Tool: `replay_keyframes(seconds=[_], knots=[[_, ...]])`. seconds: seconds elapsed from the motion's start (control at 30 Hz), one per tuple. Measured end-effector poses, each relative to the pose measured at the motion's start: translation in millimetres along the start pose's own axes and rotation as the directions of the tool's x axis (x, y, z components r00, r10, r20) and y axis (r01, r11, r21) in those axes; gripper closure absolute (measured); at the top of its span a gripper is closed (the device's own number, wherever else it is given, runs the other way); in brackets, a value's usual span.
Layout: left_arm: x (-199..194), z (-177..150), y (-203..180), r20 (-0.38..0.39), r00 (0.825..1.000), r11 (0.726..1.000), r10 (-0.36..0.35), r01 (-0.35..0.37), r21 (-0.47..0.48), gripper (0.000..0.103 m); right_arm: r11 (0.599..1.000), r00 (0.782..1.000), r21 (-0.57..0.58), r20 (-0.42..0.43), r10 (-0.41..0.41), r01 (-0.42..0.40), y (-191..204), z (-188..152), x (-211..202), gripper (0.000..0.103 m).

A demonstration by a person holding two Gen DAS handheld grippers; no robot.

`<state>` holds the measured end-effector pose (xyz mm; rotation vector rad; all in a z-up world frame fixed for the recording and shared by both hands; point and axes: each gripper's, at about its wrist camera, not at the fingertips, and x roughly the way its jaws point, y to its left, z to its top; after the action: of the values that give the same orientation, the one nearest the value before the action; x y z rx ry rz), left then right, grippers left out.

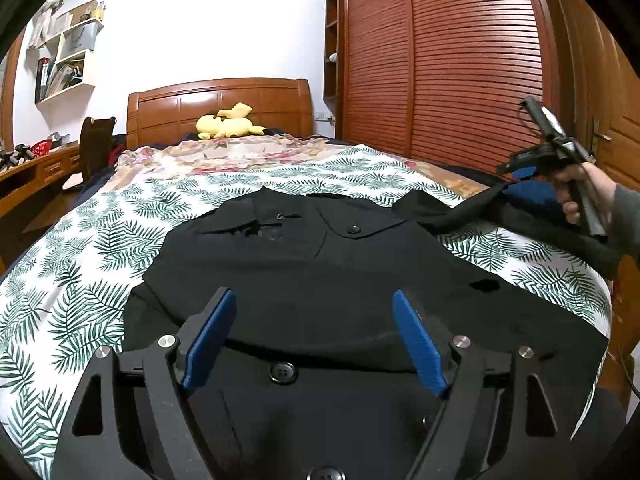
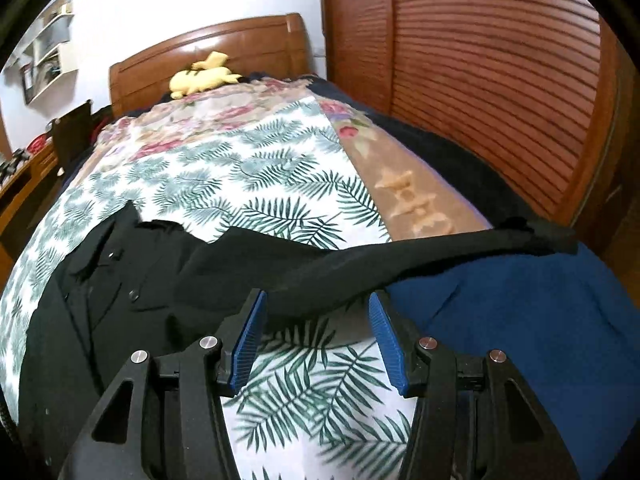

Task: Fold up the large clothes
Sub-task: 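Move the right tool to the other coat sleeve and grasp its cuff, then lift the held sleeve with the right tool toward the coat front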

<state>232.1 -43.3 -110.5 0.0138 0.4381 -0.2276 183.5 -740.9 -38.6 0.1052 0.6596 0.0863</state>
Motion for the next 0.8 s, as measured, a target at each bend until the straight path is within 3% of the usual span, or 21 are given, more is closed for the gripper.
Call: replay_keyframes(seconds=[0.2,0.37,0.43,0.5,0.53,0.6,0.8], knots=[[2.0,0.5,14.9,-0.037,0.999,0.999,-0.021,0.02,-0.036,0.022,0.994,0.993,0.101,-0.111,0.045,-0.034,0.1,7.3,46.3,0.048],[6.6,-1.4,27.3,-0.046,0.999,0.997,-0.02,0.016,-0.075,0.022,0.989,0.994,0.143,-0.103,0.035,-0.02,-5.1,20.0,65.7,0.048],[10.9,-3.2,31.4,-0.057,0.998,0.995,-0.031,0.026,-0.093,0.022,0.989,0.995,0.149,-0.104,0.01,0.005,-6.6,23.0,71.6,0.063],[12.2,-4.5,33.8,-0.064,0.997,0.994,-0.044,0.037,-0.102,0.022,0.991,0.994,0.135,-0.108,-0.01,0.024,-4.8,28.5,76.2,0.094],[12.7,-5.1,34.1,-0.064,0.997,0.994,-0.045,0.038,-0.104,0.022,0.992,0.995,0.119,-0.097,-0.023,0.035,1.6,29.7,76.4,0.101],[13.5,-6.5,33.4,-0.066,0.997,0.994,-0.045,0.038,-0.104,0.022,0.997,0.999,0.072,-0.043,-0.033,0.036,18.0,32.3,69.6,0.103],[13.3,-8.3,28.5,-0.074,0.996,0.996,-0.04,0.034,-0.084,0.022,0.99,0.993,-0.103,0.058,0.099,-0.092,78.3,35.9,23.8,0.103]])
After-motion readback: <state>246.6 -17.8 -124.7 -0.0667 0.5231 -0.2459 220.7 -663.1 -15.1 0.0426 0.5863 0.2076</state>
